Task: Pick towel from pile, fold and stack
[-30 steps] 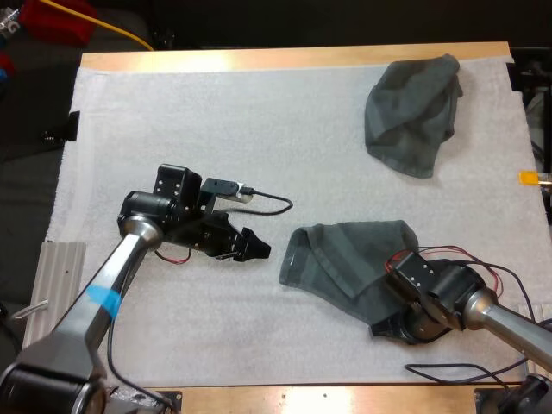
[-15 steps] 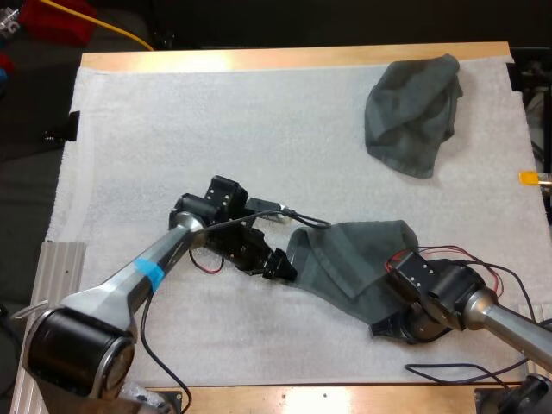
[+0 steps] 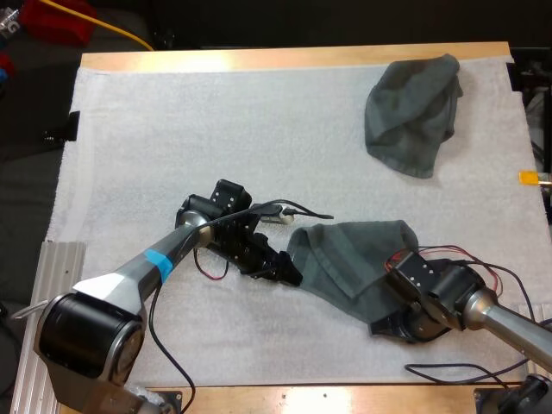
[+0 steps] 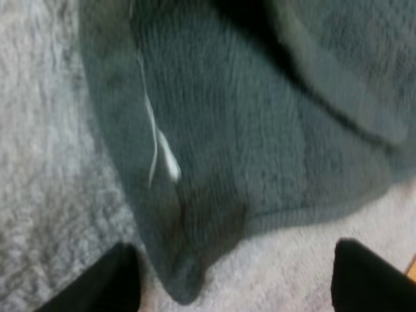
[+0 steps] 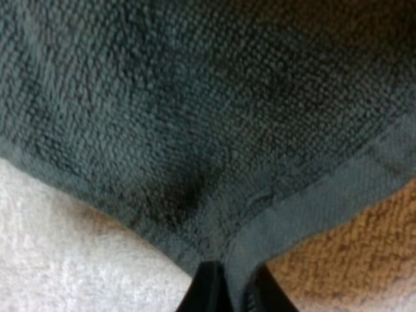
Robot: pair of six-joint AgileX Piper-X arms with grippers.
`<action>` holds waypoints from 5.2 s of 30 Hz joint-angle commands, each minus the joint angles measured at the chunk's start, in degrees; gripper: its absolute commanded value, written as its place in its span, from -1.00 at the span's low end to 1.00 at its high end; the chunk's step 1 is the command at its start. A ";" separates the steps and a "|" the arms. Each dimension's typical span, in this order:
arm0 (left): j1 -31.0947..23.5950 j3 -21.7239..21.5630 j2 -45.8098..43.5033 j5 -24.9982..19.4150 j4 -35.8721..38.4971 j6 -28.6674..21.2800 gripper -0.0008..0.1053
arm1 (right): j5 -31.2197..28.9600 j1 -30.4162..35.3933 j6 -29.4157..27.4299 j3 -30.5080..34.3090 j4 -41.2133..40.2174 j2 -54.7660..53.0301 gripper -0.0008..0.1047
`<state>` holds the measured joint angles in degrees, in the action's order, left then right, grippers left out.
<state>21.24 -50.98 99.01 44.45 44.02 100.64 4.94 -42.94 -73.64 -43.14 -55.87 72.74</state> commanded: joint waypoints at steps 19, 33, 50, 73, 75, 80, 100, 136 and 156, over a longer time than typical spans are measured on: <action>2.41 -0.01 0.70 1.30 1.26 1.09 -0.48 | -0.02 -0.10 1.08 -0.24 1.14 0.25 -0.94; 2.41 -0.01 0.40 -12.74 2.66 -0.29 -0.98 | -0.04 -0.10 1.51 -0.24 1.98 0.25 -0.94; 0.44 -1.01 -22.14 -18.97 6.47 -3.19 -0.98 | -9.19 -0.10 -4.19 -13.16 4.40 -5.79 -0.94; -1.22 -16.44 -31.88 -18.96 21.17 -3.04 -0.98 | -10.27 -0.10 -7.61 -28.85 -3.69 -8.26 -0.94; -1.22 -17.42 -32.07 -18.80 22.68 -3.04 -0.98 | -10.27 -0.10 -7.61 -30.14 -4.57 -8.68 -0.94; -1.22 -18.85 -32.08 -12.47 25.71 -2.04 -0.98 | -8.94 -0.10 -8.09 -33.55 -9.92 -8.77 -0.94; -1.06 -18.83 -42.98 -9.89 28.13 4.50 -0.98 | -7.40 -2.02 -7.51 -36.96 -16.93 -12.87 -0.94; -0.93 -16.01 -55.26 -9.89 44.88 5.16 -0.98 | -18.01 -28.76 15.57 -42.32 -31.93 -15.66 -0.94; -0.93 -11.07 -47.64 -16.89 34.18 3.35 -0.98 | -28.71 -21.38 2.72 -42.22 -29.10 -2.70 -0.94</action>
<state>20.02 -62.02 51.52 28.23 79.00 104.31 -22.80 -64.55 -69.93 -84.89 -84.66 70.20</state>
